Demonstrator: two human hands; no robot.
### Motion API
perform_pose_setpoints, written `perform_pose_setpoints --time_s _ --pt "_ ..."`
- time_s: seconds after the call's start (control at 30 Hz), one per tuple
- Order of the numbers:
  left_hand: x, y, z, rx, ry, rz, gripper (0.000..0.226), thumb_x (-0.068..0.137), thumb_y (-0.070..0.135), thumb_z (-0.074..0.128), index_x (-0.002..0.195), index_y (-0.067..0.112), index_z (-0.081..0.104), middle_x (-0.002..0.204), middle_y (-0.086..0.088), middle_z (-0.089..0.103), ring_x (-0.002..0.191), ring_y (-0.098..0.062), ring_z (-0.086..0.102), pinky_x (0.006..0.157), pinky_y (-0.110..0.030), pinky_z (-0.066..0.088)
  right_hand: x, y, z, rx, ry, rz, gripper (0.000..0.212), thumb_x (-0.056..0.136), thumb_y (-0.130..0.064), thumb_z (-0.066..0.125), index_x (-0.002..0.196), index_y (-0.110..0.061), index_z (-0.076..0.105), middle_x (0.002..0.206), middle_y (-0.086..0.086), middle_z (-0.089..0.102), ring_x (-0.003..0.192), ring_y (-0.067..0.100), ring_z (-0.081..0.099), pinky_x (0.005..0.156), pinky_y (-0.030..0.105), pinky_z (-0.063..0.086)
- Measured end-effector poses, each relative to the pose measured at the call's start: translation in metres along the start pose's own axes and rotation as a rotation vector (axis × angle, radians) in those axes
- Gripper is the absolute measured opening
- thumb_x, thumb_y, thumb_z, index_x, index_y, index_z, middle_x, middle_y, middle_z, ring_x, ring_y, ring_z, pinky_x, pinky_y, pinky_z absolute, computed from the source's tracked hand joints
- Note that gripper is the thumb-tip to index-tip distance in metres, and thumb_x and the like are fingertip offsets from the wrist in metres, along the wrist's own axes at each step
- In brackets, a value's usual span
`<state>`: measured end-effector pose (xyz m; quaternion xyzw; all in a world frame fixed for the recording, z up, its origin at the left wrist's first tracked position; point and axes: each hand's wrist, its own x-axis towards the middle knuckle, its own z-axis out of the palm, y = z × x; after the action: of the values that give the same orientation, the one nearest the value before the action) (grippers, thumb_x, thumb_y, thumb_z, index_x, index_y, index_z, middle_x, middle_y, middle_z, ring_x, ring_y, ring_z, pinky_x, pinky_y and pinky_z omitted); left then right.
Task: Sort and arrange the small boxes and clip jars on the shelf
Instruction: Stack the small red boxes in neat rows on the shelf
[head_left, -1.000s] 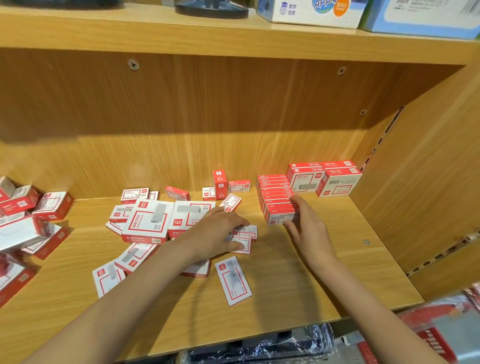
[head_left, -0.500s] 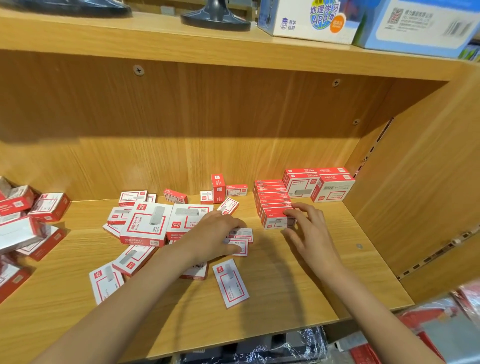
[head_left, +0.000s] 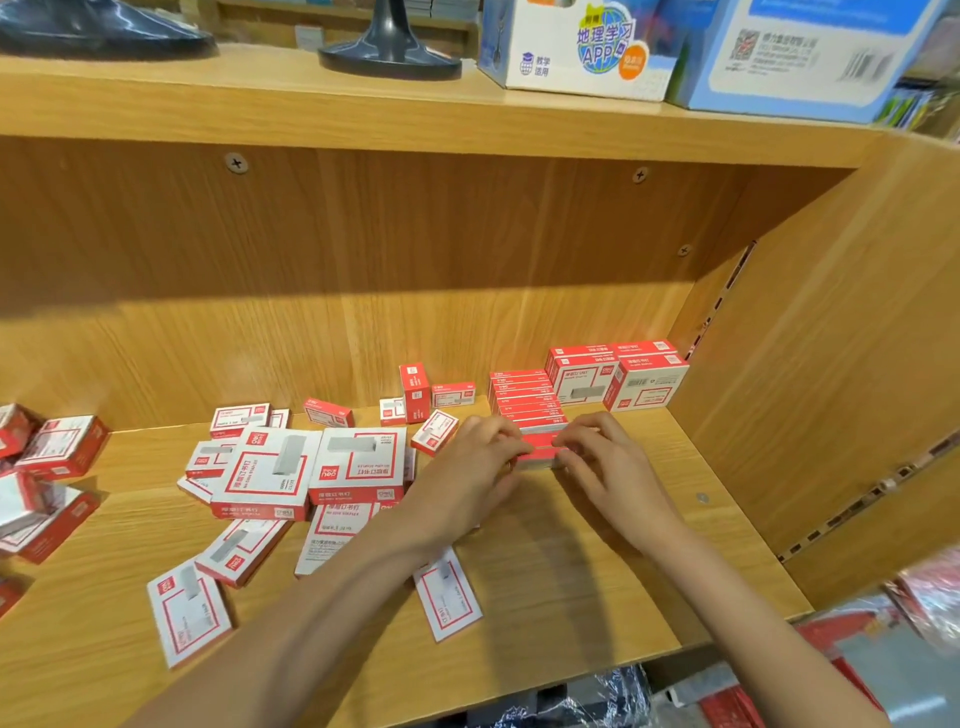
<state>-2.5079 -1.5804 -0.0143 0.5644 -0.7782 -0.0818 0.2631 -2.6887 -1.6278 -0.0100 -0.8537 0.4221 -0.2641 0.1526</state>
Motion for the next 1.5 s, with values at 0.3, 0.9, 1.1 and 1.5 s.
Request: perform_pose_setpoints --time_s 0.3,0.9,1.1,1.5 --pt "0.010 0.008 0.006 0.149 0.000 -0.044 0.026 0.094 0.033 0.047 0.107 0.014 0.058 0.109 -0.003 0.059 0.096 -0.019 0.057 0.076 -0.026 0.041 0.020 0.004 -0.011 -0.026 -0.126 -0.012 0.016 0.094 -0.018 0.050 0.104 -0.012 0.061 0.100 -0.006 0.045 0.092 0.008 0.047 0.082 0.022 0.040" --pt "0.018 0.003 -0.005 0.446 0.087 -0.020 0.026 0.069 0.036 0.074 0.074 0.012 0.065 0.079 -0.003 0.061 0.073 -0.022 0.057 0.061 -0.033 0.044 0.045 0.007 -0.084 -0.140 -0.178 0.154 0.020 0.084 -0.013 0.065 0.105 -0.013 0.062 0.109 0.002 0.061 0.097 0.018 0.056 0.082 0.025 0.042" --pt "0.032 -0.001 -0.003 0.347 0.020 -0.076 0.068 0.064 0.056 0.072 0.114 0.013 0.054 0.122 -0.007 0.050 0.111 -0.027 0.048 0.091 -0.038 0.040 0.048 0.004 -0.077 0.046 -0.015 0.183 0.024 0.083 -0.009 0.066 0.106 -0.007 0.063 0.097 -0.001 0.060 0.086 0.011 0.052 0.067 0.012 0.034" --pt "0.045 -0.013 0.009 0.311 -0.283 -0.187 0.101 0.074 0.066 0.057 0.147 0.029 -0.003 0.152 -0.004 -0.024 0.135 -0.026 -0.032 0.106 -0.045 -0.022 0.054 0.017 -0.059 0.106 -0.016 0.223 0.021 0.079 -0.007 0.069 0.100 -0.006 0.065 0.098 0.010 0.067 0.089 0.025 0.061 0.081 0.031 0.047"
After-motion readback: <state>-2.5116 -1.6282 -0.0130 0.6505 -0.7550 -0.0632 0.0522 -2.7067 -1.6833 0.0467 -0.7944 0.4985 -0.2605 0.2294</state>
